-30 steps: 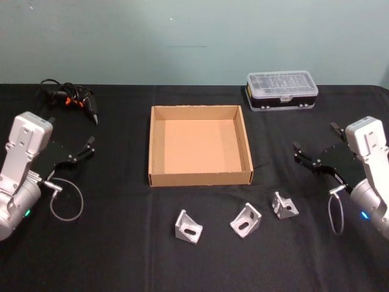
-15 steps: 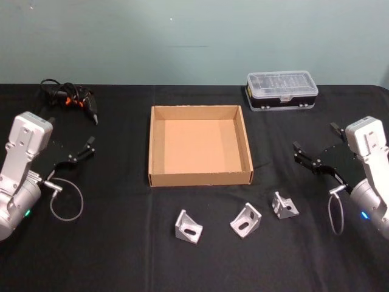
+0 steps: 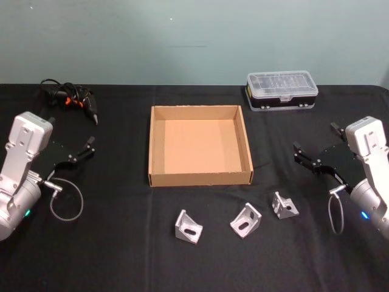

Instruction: Use one hand to pick up the angle iron from the table and place it into the box.

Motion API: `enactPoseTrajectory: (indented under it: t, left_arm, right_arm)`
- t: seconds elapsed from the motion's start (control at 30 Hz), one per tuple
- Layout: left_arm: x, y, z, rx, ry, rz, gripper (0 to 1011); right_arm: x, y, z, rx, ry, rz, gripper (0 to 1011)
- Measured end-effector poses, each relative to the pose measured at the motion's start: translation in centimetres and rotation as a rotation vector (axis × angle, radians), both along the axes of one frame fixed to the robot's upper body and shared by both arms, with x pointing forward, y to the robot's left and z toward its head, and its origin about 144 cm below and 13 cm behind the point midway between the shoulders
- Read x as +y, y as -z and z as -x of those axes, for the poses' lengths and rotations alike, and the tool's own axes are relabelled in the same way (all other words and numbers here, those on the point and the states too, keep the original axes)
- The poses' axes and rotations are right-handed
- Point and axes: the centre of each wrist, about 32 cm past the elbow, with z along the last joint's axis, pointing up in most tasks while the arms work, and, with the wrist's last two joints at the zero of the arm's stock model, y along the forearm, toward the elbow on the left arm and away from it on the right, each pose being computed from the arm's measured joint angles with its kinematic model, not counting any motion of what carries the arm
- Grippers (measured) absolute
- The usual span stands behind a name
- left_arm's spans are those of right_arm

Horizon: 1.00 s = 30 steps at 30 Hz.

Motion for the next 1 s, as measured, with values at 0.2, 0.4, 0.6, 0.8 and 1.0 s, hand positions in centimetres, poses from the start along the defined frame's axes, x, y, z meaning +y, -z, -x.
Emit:
enactPoseTrajectory:
  t: [0.2, 0.4, 0.6, 0.8, 1.0]
  left_arm:
    - [0.0, 0.0, 0.0, 0.000, 0.000, 0.000, 1011]
    - [0.0, 0.0, 0.0, 0.000, 0.000, 0.000, 1011]
    - [0.0, 0.0, 0.0, 0.000, 0.000, 0.000, 1011]
    - [0.0, 0.0, 0.0, 0.000, 0.000, 0.000, 1011]
    - [0.0, 0.0, 0.0, 0.000, 0.000, 0.000, 1011]
  right_arm:
    - [0.2, -0.2, 0.2, -0.001, -0.017, -0.006, 1004]
    - [0.8, -0.9, 1.5, -0.002, -0.070, -0.024, 1004]
    - [1.5, -1.8, 4.0, 0.018, -0.107, -0.043, 1004]
    - [1.9, -3.0, 6.6, 0.079, -0.127, -0.041, 1004]
    - [2.4, -3.7, 8.9, 0.181, -0.117, -0.031, 1004]
